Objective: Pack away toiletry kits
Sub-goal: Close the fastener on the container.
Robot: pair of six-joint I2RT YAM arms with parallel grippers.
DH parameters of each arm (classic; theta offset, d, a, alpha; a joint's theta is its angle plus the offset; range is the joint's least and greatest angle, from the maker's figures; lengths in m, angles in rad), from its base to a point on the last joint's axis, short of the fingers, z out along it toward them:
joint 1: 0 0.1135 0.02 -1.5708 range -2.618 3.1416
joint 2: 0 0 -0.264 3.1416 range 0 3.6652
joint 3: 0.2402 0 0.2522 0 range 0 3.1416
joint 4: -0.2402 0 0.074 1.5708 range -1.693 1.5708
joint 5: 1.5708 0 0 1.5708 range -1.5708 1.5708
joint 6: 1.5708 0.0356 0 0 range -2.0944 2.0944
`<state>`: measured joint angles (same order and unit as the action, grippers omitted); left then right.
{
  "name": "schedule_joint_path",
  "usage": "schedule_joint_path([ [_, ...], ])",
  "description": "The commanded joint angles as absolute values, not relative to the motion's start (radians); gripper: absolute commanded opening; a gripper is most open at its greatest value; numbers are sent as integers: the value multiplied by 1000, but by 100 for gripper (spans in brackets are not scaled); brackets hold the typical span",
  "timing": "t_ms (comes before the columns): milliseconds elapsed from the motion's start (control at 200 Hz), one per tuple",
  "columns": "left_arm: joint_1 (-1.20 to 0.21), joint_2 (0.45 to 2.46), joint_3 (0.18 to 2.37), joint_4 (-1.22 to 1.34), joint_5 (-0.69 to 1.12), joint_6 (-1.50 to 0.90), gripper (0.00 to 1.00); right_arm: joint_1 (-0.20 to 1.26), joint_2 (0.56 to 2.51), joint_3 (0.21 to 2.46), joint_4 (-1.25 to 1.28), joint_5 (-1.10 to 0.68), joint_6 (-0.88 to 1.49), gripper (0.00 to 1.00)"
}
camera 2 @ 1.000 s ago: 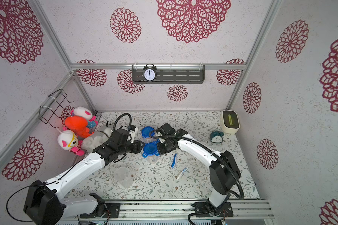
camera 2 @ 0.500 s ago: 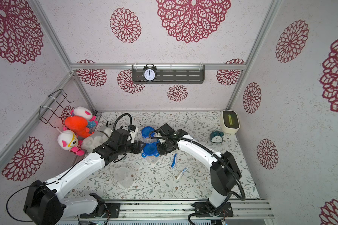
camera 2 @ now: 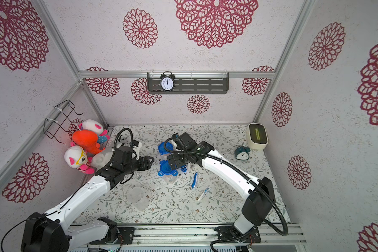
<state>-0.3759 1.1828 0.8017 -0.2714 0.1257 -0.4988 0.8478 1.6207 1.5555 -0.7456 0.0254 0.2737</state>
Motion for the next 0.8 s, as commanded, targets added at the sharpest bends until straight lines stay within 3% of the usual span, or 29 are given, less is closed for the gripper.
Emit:
schedule_joint_path([
  [0, -367, 1170, 793, -213, 153, -526, 70, 893, 1681, 1622, -737, 112, 297, 99],
  [310, -350, 1138, 775, -213, 151, -529, 74, 905, 1815, 1739, -809, 69, 173, 99],
  [796, -350, 1154, 776, -207, 166, -531, 75, 899, 1842, 1781, -888, -11, 43, 99],
])
